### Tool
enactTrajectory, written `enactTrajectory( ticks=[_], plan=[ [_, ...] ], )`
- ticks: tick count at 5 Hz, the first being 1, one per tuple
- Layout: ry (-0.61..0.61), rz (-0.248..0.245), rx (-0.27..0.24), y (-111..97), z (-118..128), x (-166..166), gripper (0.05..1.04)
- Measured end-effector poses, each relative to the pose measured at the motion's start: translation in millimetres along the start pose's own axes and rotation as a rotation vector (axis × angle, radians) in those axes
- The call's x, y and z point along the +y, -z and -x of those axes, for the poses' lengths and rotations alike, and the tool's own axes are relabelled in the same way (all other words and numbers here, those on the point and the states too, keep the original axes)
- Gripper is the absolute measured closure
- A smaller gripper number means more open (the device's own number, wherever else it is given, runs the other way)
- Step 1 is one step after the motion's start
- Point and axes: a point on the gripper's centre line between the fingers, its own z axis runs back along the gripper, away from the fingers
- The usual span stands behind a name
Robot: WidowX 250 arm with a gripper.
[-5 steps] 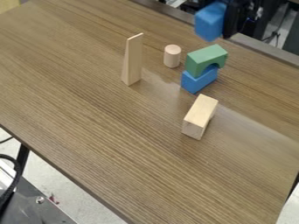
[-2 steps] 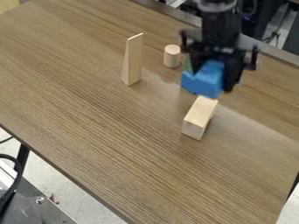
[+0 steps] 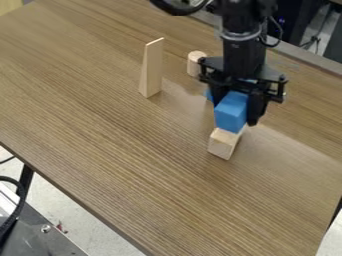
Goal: Put the blue rectangle block on top of the white rectangle block
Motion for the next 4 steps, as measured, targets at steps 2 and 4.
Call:
enactTrajectory(
  ticks=[2,4],
  plan=[
    [0.007,-0.018,0.028,9,4,4,0.489],
    [-0.005,-0.049,0.062,21,2,8,0.489]
  ],
)
